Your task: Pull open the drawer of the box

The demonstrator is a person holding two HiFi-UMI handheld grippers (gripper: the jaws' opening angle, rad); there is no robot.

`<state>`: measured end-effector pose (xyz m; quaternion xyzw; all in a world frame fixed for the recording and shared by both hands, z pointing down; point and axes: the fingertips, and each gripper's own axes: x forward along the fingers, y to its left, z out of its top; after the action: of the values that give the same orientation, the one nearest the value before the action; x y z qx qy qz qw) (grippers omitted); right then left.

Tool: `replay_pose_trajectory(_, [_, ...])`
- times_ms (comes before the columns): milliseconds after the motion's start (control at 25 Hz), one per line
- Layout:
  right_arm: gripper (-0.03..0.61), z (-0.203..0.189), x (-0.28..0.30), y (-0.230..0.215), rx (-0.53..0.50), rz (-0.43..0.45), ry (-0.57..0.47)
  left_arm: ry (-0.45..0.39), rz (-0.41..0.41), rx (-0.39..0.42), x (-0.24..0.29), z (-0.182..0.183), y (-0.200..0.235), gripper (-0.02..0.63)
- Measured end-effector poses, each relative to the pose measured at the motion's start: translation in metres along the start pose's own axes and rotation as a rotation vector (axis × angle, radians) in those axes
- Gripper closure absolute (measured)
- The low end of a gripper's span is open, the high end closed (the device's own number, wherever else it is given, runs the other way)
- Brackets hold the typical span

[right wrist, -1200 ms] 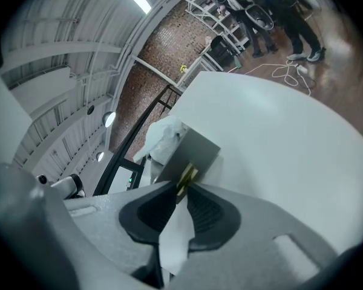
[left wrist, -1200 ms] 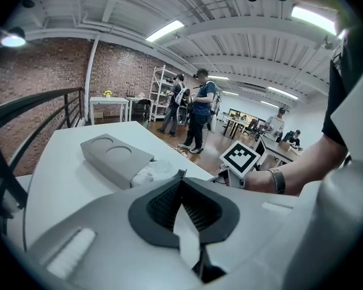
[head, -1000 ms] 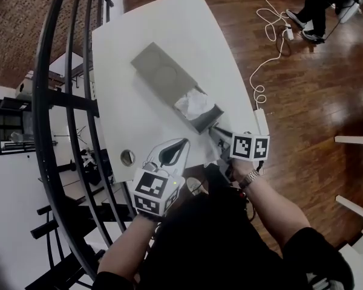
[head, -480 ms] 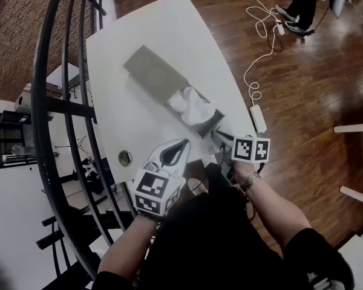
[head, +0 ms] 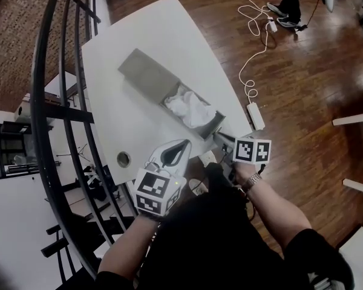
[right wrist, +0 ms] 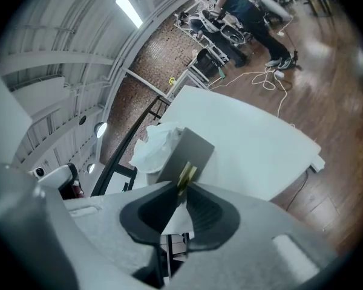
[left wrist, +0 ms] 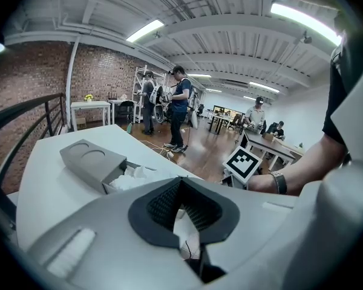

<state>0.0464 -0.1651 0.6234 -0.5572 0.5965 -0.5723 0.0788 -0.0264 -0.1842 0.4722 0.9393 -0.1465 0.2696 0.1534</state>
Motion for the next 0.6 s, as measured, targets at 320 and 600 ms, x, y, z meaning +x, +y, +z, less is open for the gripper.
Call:
replay_pose_trajectory(320, [0.543,-0.001,-0.006,-0.004,0.002,-0.005,-0.027,0.003,-0.01,0.012,-0.002,-0.003,-0.01,0.598])
replay_pose_trajectory(600, [0.537,-0.004,-0.004,-0.005,-0.013,-0.003,-0.011,0.002,-0.014,0.028,-0.004,-0.003,-0.015,0.597])
